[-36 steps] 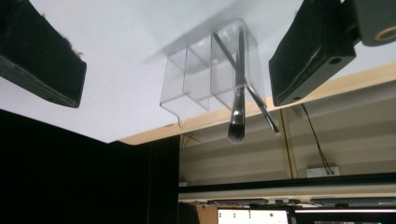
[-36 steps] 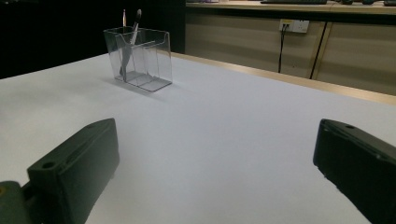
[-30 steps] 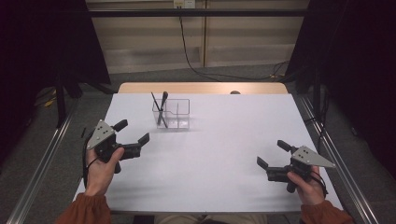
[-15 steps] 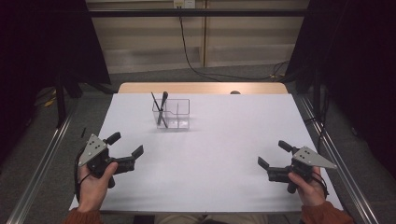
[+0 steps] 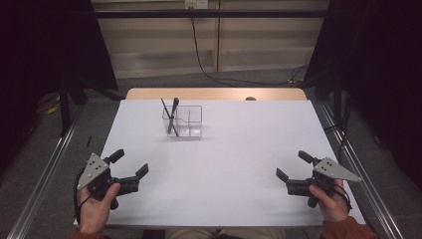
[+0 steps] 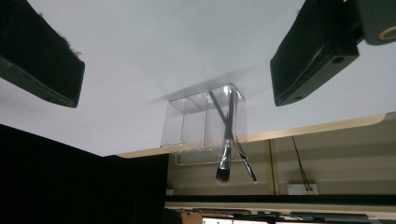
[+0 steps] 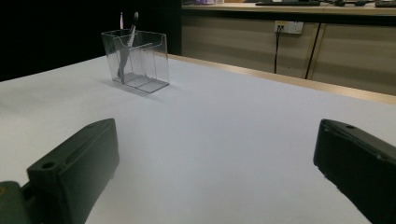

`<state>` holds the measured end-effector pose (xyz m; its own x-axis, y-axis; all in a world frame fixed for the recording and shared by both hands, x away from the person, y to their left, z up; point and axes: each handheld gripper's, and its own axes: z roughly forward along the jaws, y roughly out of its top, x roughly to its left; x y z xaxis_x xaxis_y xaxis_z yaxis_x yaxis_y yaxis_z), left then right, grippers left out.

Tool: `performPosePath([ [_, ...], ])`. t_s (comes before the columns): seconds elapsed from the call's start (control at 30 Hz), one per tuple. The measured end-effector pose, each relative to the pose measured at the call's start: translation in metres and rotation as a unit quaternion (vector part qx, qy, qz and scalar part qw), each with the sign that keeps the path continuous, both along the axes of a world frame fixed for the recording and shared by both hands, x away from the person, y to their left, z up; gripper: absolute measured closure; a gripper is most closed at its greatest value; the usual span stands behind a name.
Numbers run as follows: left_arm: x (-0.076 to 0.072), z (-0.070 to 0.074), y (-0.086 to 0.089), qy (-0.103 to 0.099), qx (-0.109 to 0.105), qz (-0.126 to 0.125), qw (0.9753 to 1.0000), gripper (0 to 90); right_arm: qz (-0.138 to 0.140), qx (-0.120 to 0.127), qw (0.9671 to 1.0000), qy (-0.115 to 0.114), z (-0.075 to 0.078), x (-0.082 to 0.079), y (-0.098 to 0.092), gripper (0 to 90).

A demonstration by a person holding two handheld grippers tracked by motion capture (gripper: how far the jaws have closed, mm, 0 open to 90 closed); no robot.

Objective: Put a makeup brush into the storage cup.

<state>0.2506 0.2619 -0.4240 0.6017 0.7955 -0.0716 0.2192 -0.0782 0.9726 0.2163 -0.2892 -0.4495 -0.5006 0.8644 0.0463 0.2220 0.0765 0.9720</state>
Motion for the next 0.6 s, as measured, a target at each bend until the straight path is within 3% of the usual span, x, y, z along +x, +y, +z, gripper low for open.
performPosePath([
  [0.17, -0.006, -0.002, 0.002, 0.007, 0.008, 0.015, 0.9998, 3.1, 0.0, 0.0, 1.0, -0.001, 0.001, -0.003, -0.002, 0.0],
  [0.37, -0.012, -0.006, 0.0, 0.013, 0.01, -0.003, 0.9999, 3.1, 0.002, 0.002, 1.0, -0.002, 0.001, -0.004, -0.002, 0.0],
  [0.6, -0.012, -0.008, 0.004, 0.012, 0.007, 0.005, 0.9999, 3.1, 0.003, 0.001, 1.0, -0.001, 0.001, -0.004, -0.003, 0.0],
])
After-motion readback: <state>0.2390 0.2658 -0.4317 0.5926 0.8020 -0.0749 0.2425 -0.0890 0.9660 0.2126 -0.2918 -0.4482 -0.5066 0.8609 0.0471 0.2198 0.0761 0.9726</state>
